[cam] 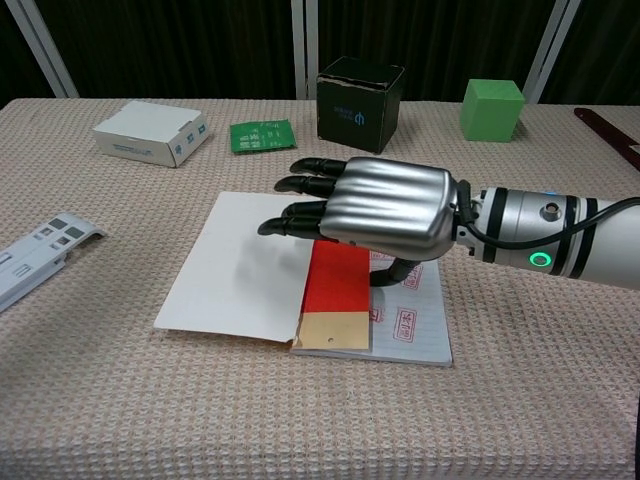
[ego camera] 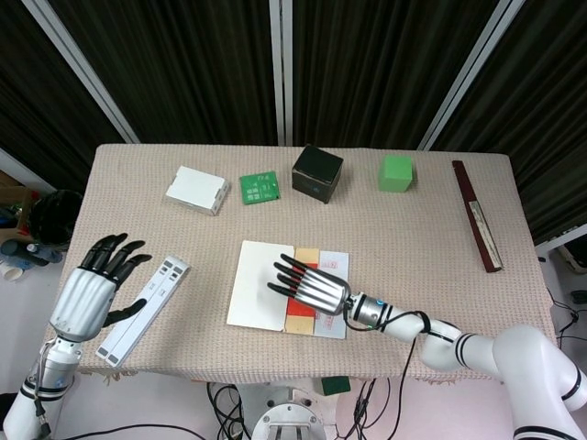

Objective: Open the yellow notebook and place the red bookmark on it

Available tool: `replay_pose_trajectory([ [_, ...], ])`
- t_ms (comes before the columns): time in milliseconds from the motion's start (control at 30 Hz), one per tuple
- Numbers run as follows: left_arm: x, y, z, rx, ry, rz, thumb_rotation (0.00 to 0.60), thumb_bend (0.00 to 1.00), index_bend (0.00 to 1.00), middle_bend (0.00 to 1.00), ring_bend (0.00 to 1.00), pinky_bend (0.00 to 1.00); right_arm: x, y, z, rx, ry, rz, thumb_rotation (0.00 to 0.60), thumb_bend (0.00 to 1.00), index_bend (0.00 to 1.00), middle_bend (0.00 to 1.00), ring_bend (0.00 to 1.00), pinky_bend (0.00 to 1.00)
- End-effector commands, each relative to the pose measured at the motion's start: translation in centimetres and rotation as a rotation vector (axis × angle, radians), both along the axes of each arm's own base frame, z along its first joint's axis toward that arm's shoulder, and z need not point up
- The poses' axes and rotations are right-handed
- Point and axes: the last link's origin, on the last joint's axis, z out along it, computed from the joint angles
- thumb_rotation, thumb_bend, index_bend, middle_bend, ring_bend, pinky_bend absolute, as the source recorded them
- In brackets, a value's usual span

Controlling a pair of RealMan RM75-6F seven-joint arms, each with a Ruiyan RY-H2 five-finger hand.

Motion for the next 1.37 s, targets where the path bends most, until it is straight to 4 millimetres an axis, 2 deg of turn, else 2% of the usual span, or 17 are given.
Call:
replay_pose_trajectory([
  [33,0.1,0.1,0.0,-0.002,0.002,-0.004,0.6,0.02,0.28,0.2,0.11,0.16,-0.4,0.1,0.4,-0.007,0.002,-0.002,0.6,0.14,0.08,0.16,0.0,0.0],
  [200,0.4,0.3,-0.1,-0.007,0.008,-0.014,0.6,0.02,0.28,0.2,0.11,0.16,-1.1,0.3,1.7,-0.022,-0.011,-0.012,0.6,0.14,0.08,0.16,0.0,0.0],
  [333,0.4,0.6,0.0,-0.005,0.023,-0.012,0.6,0.02,0.28,0.2,0.11,0.16,-2.3,0.5,3.9,-0.063,-0.049,-0.043,0.6,0.15,0.08,0.16,0.0,0.0],
  [467,-0.4,1.1,0.3,0.019,0.051,0.024,0.6,0.02,0.28,0.2,0.11,0.16,-5.7,0.6,8.5,-0.171,-0.117,-0.186,0.6,0.15,0.08,0.16,0.02,0.01],
  [600,-1.9,1.4,0.9,0.055,0.061,0.095,0.6,0.02,0.28,0.2,0.11,0.16,-10.2,1.5,13.4,-0.273,-0.21,-0.403,0.6,0.17,0.08,0.19,0.02,0.04],
  [667,-2.9,1.4,1.3,0.075,0.073,0.135,0.6,0.02,0.28,0.2,0.11,0.16,-12.9,2.4,15.9,-0.337,-0.233,-0.514,0.6,0.18,0.08,0.19,0.02,0.04],
  [867,-6.3,0.6,2.9,0.161,0.076,0.275,0.6,0.02,0.28,0.2,0.11,0.16,-18.0,6.0,20.7,-0.459,-0.307,-0.742,0.6,0.18,0.05,0.15,0.01,0.02],
  [1067,-8.3,-1.0,3.6,0.169,0.067,0.341,0.6,0.02,0.28,0.2,0.11,0.16,-21.3,9.8,23.7,-0.521,-0.359,-0.845,0.6,0.18,0.03,0.12,0.0,0.0],
  [1233,-9.0,-2.7,3.3,0.157,0.084,0.359,0.6,0.02,0.28,0.2,0.11,0.16,-22.8,12.6,24.7,-0.525,-0.436,-0.907,0.6,0.18,0.03,0.12,0.0,0.0],
  [1367,-9.2,-4.0,2.6,0.113,0.087,0.378,0.6,0.02,0.28,0.2,0.11,0.16,-23.5,13.2,24.7,-0.516,-0.434,-0.926,0.6,0.18,0.03,0.12,0.0,0.0],
])
